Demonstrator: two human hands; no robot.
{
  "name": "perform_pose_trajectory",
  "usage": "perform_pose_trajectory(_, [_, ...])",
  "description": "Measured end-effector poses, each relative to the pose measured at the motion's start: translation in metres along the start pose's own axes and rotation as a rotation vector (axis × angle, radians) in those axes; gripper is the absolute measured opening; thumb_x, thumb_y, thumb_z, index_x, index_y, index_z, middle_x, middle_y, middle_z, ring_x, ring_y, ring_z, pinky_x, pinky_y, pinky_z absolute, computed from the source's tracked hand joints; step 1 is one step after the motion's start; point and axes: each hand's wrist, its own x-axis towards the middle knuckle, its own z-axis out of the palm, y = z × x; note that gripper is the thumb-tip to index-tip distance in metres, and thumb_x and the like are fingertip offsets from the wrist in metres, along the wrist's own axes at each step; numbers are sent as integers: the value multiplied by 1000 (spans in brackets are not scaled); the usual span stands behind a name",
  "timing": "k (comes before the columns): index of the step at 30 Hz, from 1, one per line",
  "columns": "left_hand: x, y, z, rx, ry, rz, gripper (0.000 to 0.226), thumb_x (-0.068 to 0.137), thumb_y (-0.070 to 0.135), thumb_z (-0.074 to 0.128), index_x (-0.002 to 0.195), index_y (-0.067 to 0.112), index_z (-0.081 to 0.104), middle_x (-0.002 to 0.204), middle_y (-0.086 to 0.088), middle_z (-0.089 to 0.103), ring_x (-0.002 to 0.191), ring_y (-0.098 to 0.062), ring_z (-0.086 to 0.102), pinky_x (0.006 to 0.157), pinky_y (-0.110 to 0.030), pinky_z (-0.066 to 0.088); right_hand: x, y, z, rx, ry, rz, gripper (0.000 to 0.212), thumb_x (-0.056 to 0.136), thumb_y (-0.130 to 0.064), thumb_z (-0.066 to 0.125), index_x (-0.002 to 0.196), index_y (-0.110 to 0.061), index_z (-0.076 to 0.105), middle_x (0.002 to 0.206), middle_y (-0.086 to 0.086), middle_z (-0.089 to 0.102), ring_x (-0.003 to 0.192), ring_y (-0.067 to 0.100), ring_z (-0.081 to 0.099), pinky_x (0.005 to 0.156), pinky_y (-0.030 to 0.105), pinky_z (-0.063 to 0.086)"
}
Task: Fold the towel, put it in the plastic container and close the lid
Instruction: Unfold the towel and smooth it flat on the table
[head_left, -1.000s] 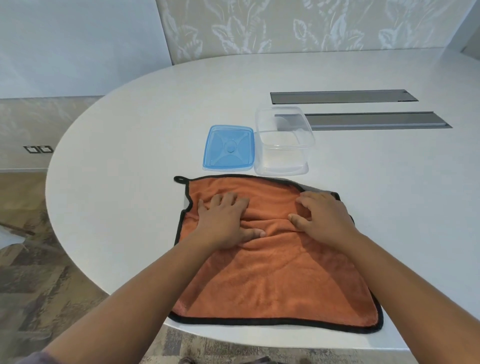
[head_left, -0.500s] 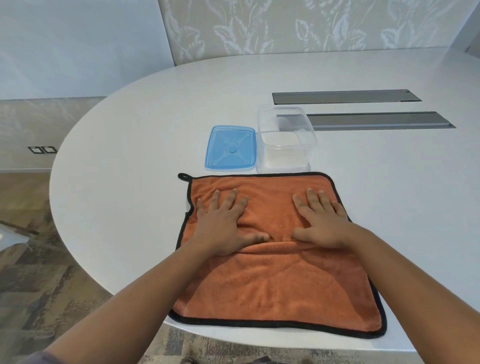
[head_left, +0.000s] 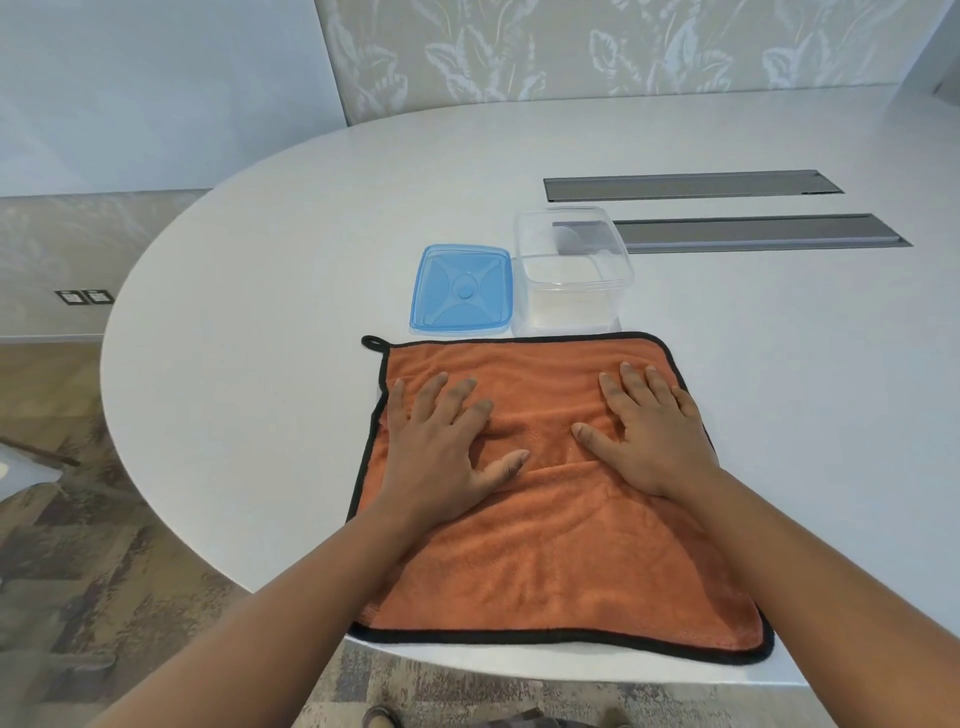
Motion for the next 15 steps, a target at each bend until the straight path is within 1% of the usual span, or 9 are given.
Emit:
perform_pose_trajectory(2, [-3,2,-4,18,-82,-39,82,81,92,27,132,37,62,155,5,49,150,-29,30,119,-68,7,0,0,0,-9,-4,0,97,85,-89,15,165,-34,9,175,-2,0,161,24,-5,128,49,3])
perform_pose_trajectory(3, [-4,3,-6,24,-148,-64,85,80,94,22,138,41,56,160,6,42,153,-29,24,119,-69,1,0,-1,0,-21,-14,-2,99,84,-90,13,166,-34,8,175,-2,-1,161,24,-6,128,50,3])
perform_pose_trajectory(5, [-6,4,-8,18,-296,-104,96,77,98,15,154,44,34,169,8,24,158,-30,9,117,-70,-9,0,-1,0,-37,-40,-5,104,80,-92,10,166,-34,3,175,-1,-4,161,25,-8,128,51,1])
perform_pose_trajectory(6, [-6,3,-8,7,-356,-115,102,74,100,13,158,45,22,171,10,14,158,-31,2,115,-71,-12,0,0,0,-39,-52,-6,106,79,-93,11,166,-34,1,175,-1,-6,161,26,-9,128,51,-1])
perform_pose_trajectory(8, [-7,0,-8,-3,-431,-119,112,66,106,13,160,46,4,172,12,0,158,-32,-10,114,-73,-13,0,1,-1,-38,-76,-14,108,77,-95,13,165,-35,-2,175,0,-9,160,26,-12,128,51,-3])
perform_pose_trajectory(10, [-7,-4,-8,-8,-470,-122,118,60,109,14,159,48,-5,172,13,-9,156,-34,-17,113,-74,-12,-1,3,-2,-32,-89,-31,108,76,-96,13,165,-36,-2,175,-1,-10,160,25,-13,128,51,-3])
perform_pose_trajectory(12, [-6,-7,-8,-21,-500,-131,119,58,110,16,158,49,-10,171,12,-13,155,-35,-21,114,-74,-13,-5,4,-2,-25,-48,-49,103,80,-93,14,165,-37,5,175,-2,-3,161,24,-8,128,52,-1])
perform_pose_trajectory(13, [-5,-8,-8,-29,-507,-133,119,58,109,16,158,50,-10,171,11,-13,155,-35,-21,114,-74,-13,-8,3,-1,-25,12,-61,97,83,-90,15,165,-36,13,175,-1,6,161,24,-1,128,52,3])
perform_pose_trajectory(15, [-3,-8,-8,-40,-493,-147,116,62,108,17,160,48,-3,172,11,-7,157,-35,-16,116,-72,-11,-17,0,1,-27,166,-95,84,91,-80,20,158,-32,37,169,0,31,157,24,21,125,52,15])
